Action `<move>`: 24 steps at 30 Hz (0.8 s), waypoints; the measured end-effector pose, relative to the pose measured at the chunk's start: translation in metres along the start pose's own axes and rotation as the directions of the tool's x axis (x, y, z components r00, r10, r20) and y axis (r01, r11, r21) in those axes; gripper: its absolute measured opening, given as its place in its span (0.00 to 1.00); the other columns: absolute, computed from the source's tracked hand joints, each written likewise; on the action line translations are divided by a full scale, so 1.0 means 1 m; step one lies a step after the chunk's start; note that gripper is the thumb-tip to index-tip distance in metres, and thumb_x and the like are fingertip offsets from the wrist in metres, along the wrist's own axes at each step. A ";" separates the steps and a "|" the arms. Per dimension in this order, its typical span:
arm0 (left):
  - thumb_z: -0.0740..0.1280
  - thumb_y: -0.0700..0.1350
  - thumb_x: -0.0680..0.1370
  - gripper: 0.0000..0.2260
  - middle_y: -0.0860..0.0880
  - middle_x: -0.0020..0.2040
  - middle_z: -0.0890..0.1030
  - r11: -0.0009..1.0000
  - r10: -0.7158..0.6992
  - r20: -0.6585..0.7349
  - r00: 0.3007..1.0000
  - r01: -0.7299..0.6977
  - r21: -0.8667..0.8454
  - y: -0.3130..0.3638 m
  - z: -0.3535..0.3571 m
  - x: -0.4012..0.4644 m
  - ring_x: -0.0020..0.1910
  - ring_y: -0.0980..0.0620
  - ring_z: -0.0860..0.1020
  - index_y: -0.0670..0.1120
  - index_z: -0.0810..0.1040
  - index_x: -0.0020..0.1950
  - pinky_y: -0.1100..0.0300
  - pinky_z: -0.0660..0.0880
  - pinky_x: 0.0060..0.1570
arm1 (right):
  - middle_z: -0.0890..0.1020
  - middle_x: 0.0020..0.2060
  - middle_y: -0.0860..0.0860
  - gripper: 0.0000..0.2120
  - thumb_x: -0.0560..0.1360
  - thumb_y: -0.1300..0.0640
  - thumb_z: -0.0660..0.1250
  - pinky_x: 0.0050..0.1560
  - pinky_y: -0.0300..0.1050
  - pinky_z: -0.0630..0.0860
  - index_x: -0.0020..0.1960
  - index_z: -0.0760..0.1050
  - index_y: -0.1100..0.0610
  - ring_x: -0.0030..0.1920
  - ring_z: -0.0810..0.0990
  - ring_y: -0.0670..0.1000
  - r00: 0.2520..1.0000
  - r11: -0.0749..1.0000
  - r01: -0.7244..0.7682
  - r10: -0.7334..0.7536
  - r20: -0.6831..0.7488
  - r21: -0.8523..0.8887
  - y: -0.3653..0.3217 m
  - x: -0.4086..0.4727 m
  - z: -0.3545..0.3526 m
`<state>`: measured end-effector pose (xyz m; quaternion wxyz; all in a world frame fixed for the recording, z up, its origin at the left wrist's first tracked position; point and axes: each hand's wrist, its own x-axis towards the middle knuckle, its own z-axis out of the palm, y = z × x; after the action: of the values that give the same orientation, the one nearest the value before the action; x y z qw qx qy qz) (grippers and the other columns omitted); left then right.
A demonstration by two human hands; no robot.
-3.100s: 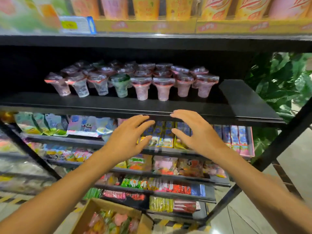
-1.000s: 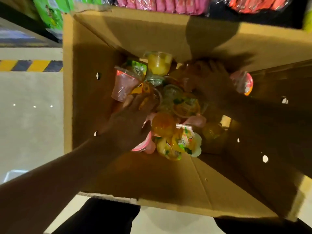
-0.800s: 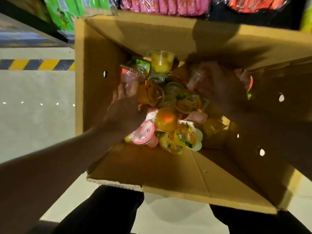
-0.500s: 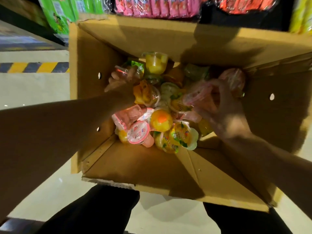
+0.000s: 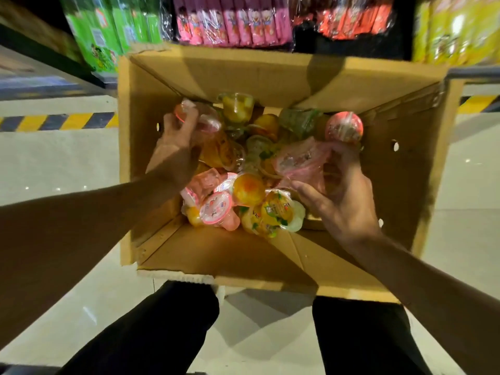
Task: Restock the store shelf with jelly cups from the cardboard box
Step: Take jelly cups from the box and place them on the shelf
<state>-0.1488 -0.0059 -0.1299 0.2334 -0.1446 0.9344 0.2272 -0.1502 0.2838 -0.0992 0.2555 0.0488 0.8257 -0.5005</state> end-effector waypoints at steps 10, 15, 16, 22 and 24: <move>0.69 0.43 0.81 0.21 0.56 0.68 0.75 0.820 0.250 -0.183 0.951 -0.308 -0.482 0.142 -0.223 -0.182 0.68 0.55 0.73 0.54 0.70 0.73 0.53 0.72 0.66 | 0.82 0.55 0.47 0.29 0.69 0.64 0.81 0.57 0.63 0.80 0.61 0.71 0.46 0.56 0.83 0.53 0.969 0.959 0.101 -0.034 -0.244 0.266 -0.220 -0.134 -0.087; 0.69 0.45 0.81 0.23 0.60 0.70 0.72 0.784 0.335 -0.222 0.916 -0.402 -0.474 0.196 -0.347 -0.279 0.70 0.56 0.71 0.57 0.68 0.73 0.53 0.72 0.67 | 0.81 0.51 0.36 0.32 0.65 0.68 0.82 0.53 0.37 0.78 0.58 0.70 0.48 0.53 0.82 0.42 0.945 0.936 0.161 -0.054 -0.323 0.314 -0.352 -0.232 -0.146; 0.69 0.46 0.80 0.24 0.58 0.71 0.72 0.778 0.350 -0.226 0.909 -0.416 -0.471 0.206 -0.367 -0.295 0.71 0.54 0.71 0.56 0.67 0.74 0.50 0.72 0.68 | 0.81 0.48 0.35 0.31 0.65 0.70 0.81 0.50 0.33 0.77 0.58 0.69 0.51 0.50 0.82 0.39 0.937 0.928 0.177 -0.057 -0.343 0.329 -0.374 -0.251 -0.157; 0.72 0.40 0.79 0.26 0.58 0.70 0.73 0.703 0.421 -0.329 0.845 -0.534 -0.471 0.266 -0.461 -0.369 0.70 0.56 0.73 0.52 0.69 0.74 0.48 0.73 0.67 | 0.79 0.45 0.39 0.29 0.64 0.64 0.83 0.46 0.32 0.76 0.55 0.70 0.50 0.45 0.80 0.40 0.860 0.900 0.321 -0.148 -0.488 0.293 -0.469 -0.336 -0.218; 0.72 0.39 0.78 0.27 0.61 0.67 0.74 0.684 0.429 -0.375 0.822 -0.566 -0.459 0.289 -0.478 -0.388 0.66 0.59 0.75 0.58 0.69 0.72 0.55 0.75 0.63 | 0.78 0.46 0.42 0.28 0.64 0.65 0.83 0.44 0.30 0.75 0.55 0.70 0.53 0.44 0.80 0.37 0.845 0.883 0.374 -0.198 -0.497 0.284 -0.485 -0.354 -0.240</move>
<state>-0.1048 0.0698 0.5451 -0.0031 0.0294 0.8521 0.5225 -0.0972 0.3104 0.5447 -0.0376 0.0855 0.7504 -0.6543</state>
